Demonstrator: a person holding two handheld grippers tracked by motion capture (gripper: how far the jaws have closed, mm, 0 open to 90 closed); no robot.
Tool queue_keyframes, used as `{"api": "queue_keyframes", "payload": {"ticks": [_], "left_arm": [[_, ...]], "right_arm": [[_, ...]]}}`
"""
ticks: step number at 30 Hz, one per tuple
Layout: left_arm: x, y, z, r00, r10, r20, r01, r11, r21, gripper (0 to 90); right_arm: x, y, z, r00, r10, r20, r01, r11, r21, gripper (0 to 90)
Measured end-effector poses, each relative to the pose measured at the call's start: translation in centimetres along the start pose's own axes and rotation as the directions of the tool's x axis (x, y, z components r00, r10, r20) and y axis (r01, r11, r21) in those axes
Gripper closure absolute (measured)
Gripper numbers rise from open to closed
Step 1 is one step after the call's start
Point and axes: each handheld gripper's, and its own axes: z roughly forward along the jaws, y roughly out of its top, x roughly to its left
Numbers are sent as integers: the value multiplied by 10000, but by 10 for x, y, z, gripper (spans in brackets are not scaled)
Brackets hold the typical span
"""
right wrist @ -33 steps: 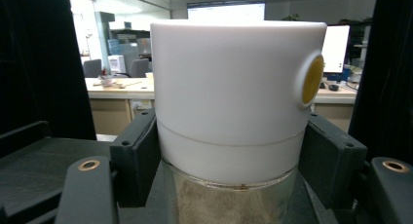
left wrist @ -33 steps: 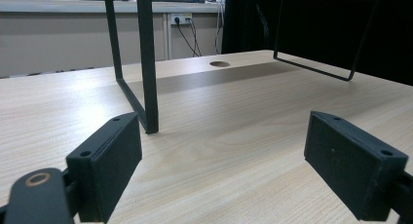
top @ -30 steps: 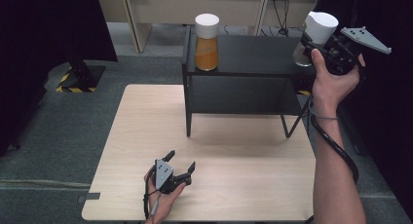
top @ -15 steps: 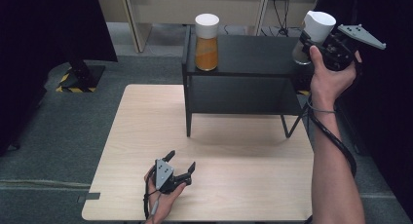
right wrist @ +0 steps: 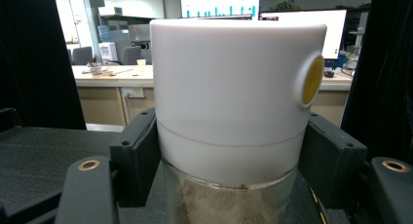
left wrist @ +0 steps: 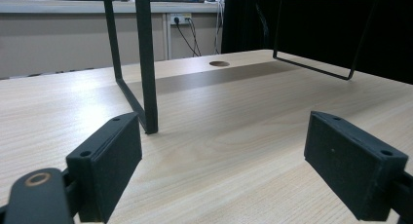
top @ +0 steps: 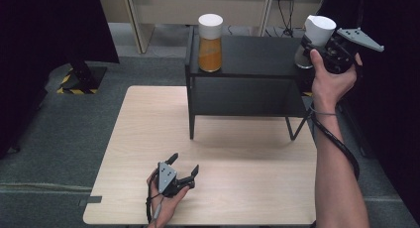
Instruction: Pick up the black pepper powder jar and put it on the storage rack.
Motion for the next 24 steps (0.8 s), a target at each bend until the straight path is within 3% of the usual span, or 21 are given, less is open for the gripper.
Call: {"api": "queue_keyframes", "payload": {"ticks": [24], "left_arm": [[0,0,0,10000,36,-1,-36,10000,1,131]], "right_arm": [[4,0,4,10000,-9,55,9,10000,-1,296]]}}
